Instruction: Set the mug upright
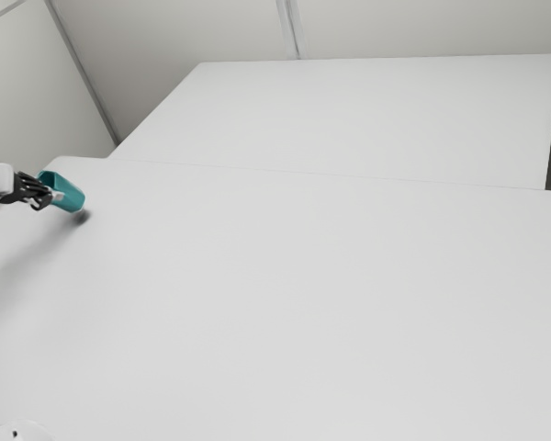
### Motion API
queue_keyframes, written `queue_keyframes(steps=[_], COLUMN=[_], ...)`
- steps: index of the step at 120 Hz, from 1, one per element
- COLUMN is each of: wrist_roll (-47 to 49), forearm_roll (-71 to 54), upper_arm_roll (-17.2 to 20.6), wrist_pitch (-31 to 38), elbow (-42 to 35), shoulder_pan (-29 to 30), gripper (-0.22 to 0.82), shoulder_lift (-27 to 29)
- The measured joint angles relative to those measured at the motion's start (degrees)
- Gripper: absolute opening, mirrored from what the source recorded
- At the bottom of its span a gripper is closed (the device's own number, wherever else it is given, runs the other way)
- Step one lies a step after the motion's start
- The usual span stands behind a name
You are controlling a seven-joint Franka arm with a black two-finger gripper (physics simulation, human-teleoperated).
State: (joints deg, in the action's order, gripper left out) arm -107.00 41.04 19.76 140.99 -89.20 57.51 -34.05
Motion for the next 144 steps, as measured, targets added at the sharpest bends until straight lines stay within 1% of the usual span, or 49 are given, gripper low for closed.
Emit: queue_keyframes(steps=[9, 17, 26, 36, 46, 59, 64, 68, 79, 86, 103, 117, 132, 144], wrist_roll=[1.6, 3.7, 7.4, 13.9, 21.4, 31.3, 34.9, 37.8, 45.3, 49.8, 59.9, 67.4, 74.8, 79.7], forearm_roll=[-0.1, -1.0, -5.7, -14.6, -21.1, -27.2, -28.6, -29.5, -31.4, -32.0, -34.2, -35.1, -35.5, -35.6], upper_arm_roll=[-0.3, -0.4, -0.5, -0.8, -6.2, -9.1, -9.9, -10.3, -10.4, -10.3, -10.8, -12.9, -12.9, -11.4], wrist_pitch=[1.5, 2.5, 2.2, -0.9, -5.3, -10.1, -11.5, -12.6, -14.7, -15.6, -17.1, -18.2, -19.1, -19.7], elbow=[-6.4, -10.3, -12.2, -12.8, -12.9, -13.0, -13.0, -13.5, -18.7, -21.3, -22.6, -23.8, -28.6, -30.1], shoulder_pan=[-2.4, -4.5, -6.6, -10.6, -20.3, -28.9, -31.2, -32.2, -33.5, -34.9, -40.8, -45.6, -46.9, -46.3], gripper=[-0.18, -0.18, -0.18, -0.18, -0.18, -0.18, -0.18, -0.18, -0.18, -0.18, -0.18, -0.18, -0.18, -0.18], shoulder_lift=[6.0, 10.0, 13.0, 16.5, 19.1, 20.6, 21.0, 21.7, 26.2, 28.0, 28.8, 29.3, 32.4, 33.3])
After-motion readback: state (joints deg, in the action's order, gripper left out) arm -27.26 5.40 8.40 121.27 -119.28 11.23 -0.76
